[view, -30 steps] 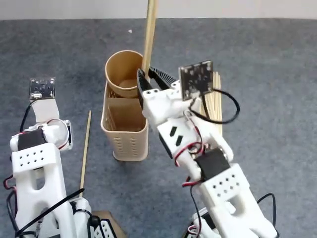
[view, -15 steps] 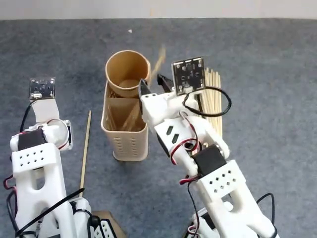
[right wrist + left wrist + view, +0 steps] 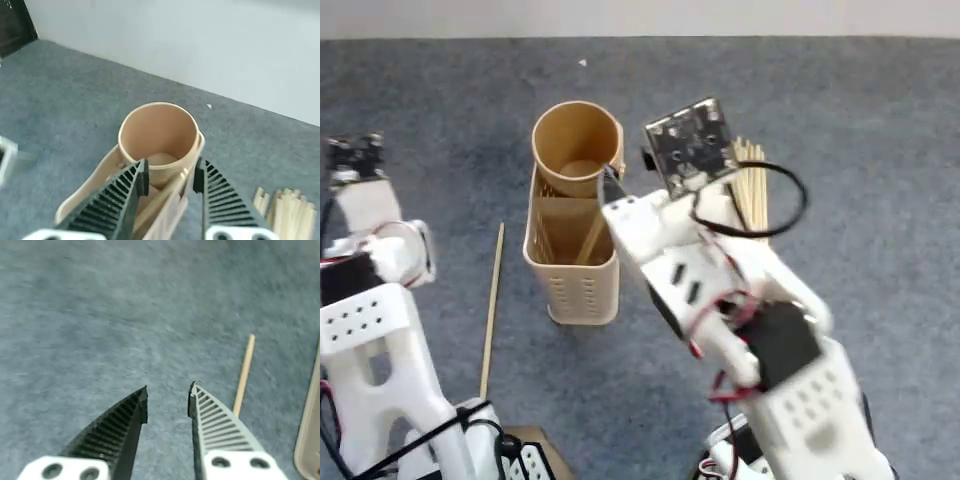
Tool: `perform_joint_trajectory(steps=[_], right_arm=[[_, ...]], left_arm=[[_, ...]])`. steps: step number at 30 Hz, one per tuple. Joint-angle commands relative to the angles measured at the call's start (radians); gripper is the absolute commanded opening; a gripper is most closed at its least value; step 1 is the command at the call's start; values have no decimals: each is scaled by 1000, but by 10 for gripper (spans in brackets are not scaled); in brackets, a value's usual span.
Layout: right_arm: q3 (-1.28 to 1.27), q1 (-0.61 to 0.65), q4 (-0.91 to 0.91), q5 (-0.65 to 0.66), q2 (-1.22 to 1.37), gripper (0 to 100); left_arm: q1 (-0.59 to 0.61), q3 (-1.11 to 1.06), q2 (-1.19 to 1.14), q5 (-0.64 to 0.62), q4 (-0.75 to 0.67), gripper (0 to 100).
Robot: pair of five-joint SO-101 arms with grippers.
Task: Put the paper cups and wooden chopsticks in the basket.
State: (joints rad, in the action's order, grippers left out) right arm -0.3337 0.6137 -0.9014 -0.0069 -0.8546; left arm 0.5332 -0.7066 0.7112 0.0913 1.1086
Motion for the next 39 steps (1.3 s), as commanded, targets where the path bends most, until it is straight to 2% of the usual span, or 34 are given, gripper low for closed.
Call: perform_joint_trajectory(steps=[1, 4, 6, 9, 13, 17, 21, 28, 34, 36, 39], right_arm=[[325, -88, -390, 49, -2, 156], [332, -199, -575, 64, -5, 156], [271, -286, -625, 64, -18, 156], [81, -384, -579, 66, -99, 156], [-282, -447, -437, 117, -303, 156], [-625, -519, -305, 172, -475, 156], [-865, -539, -225, 232, -539, 156], [-986, -536, -199, 241, -550, 156], [-1001, -535, -197, 239, -550, 156], [-1001, -535, -197, 239, -550, 156], [-1001, -535, -197, 239, -550, 156]], left_arm=[[16, 214, -59, 43, 138, 162], [5, 369, -200, 49, 261, 162], [-10, 464, -318, 49, 325, 162], [-64, 579, -499, 74, 396, 162], [-122, 670, -679, 130, 459, 162], [-148, 725, -771, 132, 460, 162], [-226, 716, -854, 135, 459, 162], [-303, 707, -1052, 132, 379, 159], [-298, 714, -1176, 132, 318, 156], [-298, 713, -1201, 135, 301, 118], [-285, 714, -1214, 164, 270, 0]])
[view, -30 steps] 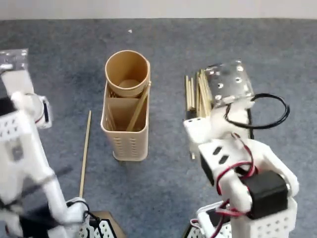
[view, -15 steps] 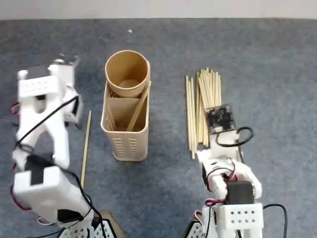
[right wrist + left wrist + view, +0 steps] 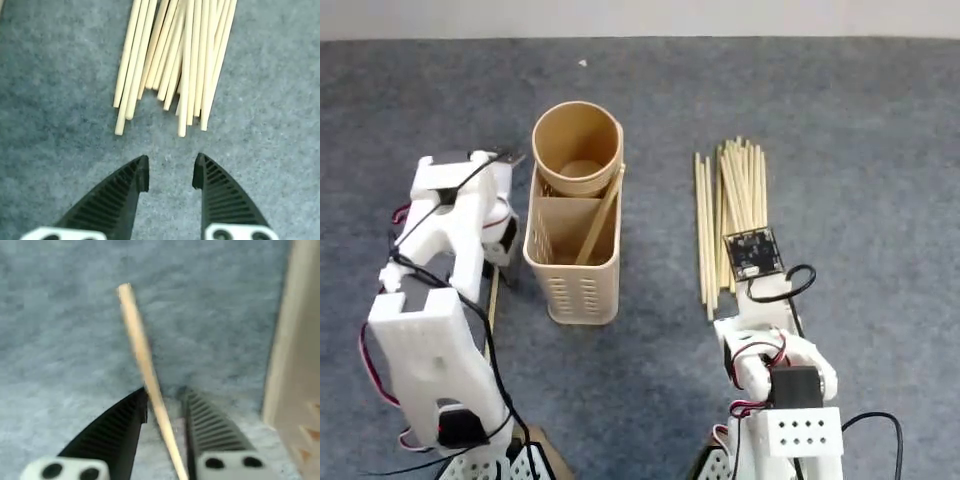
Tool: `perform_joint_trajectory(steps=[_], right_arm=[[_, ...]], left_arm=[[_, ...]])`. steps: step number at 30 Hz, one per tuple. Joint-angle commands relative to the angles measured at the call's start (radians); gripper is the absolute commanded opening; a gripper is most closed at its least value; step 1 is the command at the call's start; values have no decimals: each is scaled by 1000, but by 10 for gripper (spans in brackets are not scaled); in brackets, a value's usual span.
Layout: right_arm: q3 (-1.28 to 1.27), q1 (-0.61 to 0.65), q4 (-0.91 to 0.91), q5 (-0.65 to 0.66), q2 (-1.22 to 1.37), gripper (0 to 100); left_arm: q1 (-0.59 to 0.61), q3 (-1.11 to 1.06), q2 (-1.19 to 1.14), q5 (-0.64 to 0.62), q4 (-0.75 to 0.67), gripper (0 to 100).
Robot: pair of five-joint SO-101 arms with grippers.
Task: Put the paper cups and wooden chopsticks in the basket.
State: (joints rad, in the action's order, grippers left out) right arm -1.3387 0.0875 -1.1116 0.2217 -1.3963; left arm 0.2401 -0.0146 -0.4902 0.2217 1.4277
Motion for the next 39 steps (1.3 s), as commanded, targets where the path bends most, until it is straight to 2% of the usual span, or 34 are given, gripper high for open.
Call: perform_joint_trajectory(steps=[1, 6, 10, 17, 19, 22, 26, 32, 39], right_arm=[[4, -8, 13, 11, -8, 156], [4, -8, 13, 11, -8, 156], [1, -8, 45, -5, -8, 156], [2, -8, 47, -31, -8, 156], [2, -8, 47, -31, -8, 156], [2, -8, 47, -31, -8, 156], [1, -8, 47, -31, -8, 156], [1, -8, 47, -31, -8, 156], [1, -8, 47, -31, -8, 156]], left_arm=[[10, 22, -13, 48, -51, 10], [19, 64, 13, 52, -44, 3], [54, 180, 143, 46, -5, 3], [56, 645, 532, -37, 153, 3], [10, 776, 631, -86, 161, 3], [-125, 866, 760, -146, 161, 3], [-300, 874, 869, -262, 138, 3], [-460, 868, 885, -359, 109, 3], [-503, 618, 894, -358, -17, 3]])
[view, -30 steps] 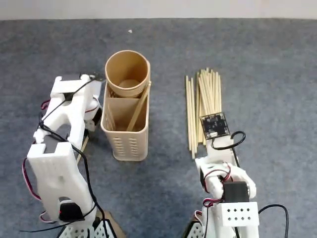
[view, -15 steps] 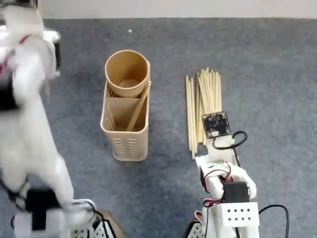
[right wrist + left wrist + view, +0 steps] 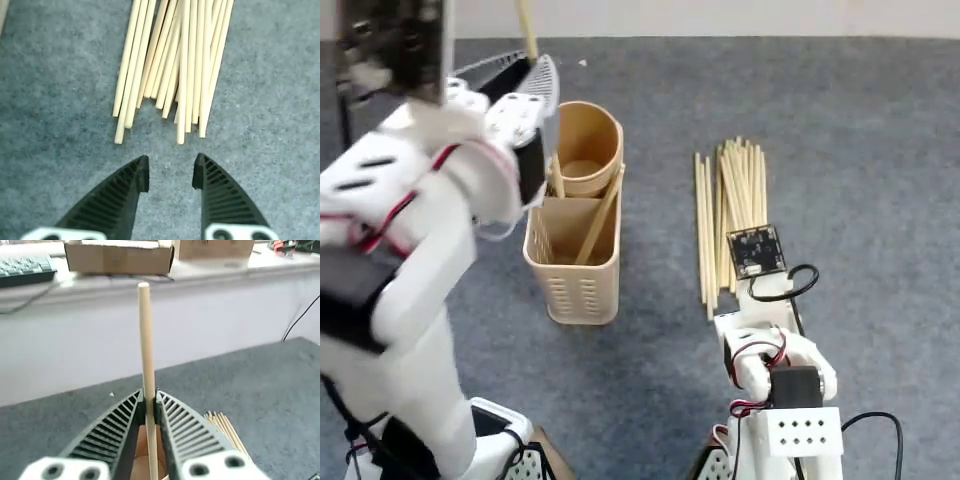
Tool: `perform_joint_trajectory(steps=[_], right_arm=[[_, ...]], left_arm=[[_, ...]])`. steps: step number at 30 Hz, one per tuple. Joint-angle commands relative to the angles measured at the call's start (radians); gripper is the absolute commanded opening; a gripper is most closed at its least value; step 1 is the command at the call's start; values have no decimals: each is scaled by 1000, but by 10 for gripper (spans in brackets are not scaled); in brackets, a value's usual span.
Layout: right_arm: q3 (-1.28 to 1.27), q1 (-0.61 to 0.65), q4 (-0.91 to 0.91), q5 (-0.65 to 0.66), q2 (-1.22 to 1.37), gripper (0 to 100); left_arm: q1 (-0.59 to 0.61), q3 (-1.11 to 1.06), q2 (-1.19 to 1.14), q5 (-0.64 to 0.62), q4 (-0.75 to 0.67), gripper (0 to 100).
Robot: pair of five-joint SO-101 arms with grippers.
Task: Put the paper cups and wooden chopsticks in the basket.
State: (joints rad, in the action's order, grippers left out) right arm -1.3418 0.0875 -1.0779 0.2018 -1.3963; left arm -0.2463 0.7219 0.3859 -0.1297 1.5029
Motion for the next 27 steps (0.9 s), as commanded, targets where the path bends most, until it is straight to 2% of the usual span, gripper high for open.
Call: perform_joint_trajectory(steps=[1, 7, 12, 23, 27], right_arm=[[4, -8, 13, -11, -8, 156], [4, -8, 13, -11, -8, 156], [4, -8, 13, -11, -8, 156], [4, -8, 13, -11, -8, 156], [8, -10, 13, -6, -7, 156]], left_arm=[[-16, -151, 18, -6, -114, 4], [-16, -203, 18, -5, -147, 12], [-15, -203, 18, -5, -141, 82], [-12, -197, 19, -5, -140, 87], [107, -196, 38, 5, -95, 85]])
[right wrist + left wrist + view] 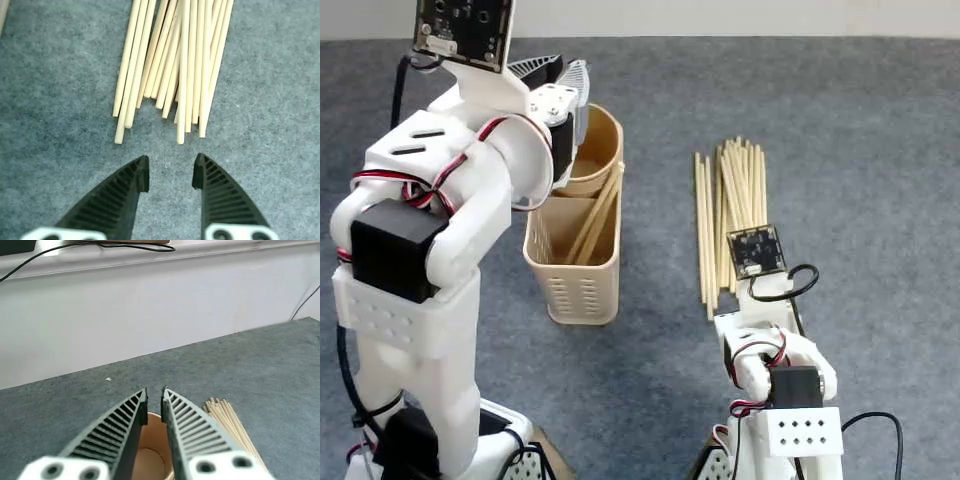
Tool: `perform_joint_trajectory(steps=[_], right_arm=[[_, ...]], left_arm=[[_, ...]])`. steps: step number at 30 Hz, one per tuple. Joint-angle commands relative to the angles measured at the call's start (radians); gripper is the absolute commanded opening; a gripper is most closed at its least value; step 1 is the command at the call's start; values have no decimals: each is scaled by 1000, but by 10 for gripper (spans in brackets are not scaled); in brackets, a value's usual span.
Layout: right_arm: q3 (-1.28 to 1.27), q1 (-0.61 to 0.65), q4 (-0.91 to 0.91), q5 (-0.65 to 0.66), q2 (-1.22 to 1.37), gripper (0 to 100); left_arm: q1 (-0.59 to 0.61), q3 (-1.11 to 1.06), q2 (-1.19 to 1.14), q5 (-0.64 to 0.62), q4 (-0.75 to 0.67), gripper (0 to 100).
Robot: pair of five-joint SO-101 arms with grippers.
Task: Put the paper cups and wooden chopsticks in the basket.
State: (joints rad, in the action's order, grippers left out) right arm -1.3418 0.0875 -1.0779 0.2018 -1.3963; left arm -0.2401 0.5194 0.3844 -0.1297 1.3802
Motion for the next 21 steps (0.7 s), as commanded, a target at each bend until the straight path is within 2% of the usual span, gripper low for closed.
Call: perform_joint_trajectory(steps=[1, 6, 9, 11, 15, 21], right_arm=[[12, -10, 13, -5, -2, 156], [110, -10, 5, 29, 24, 156], [257, -24, -24, 51, 168, 156], [400, -27, -56, 51, 321, 156], [702, -51, -119, 51, 653, 156], [1000, -179, -81, 121, 1089, 156]], left_arm=[[147, 7, 47, 28, 71, 85], [371, -8, 67, 72, 388, 87], [504, -193, 96, 124, 408, 88], [533, -352, 122, 169, 397, 88], [541, -713, 226, 178, 287, 88], [568, -1262, 499, 178, -84, 88]])
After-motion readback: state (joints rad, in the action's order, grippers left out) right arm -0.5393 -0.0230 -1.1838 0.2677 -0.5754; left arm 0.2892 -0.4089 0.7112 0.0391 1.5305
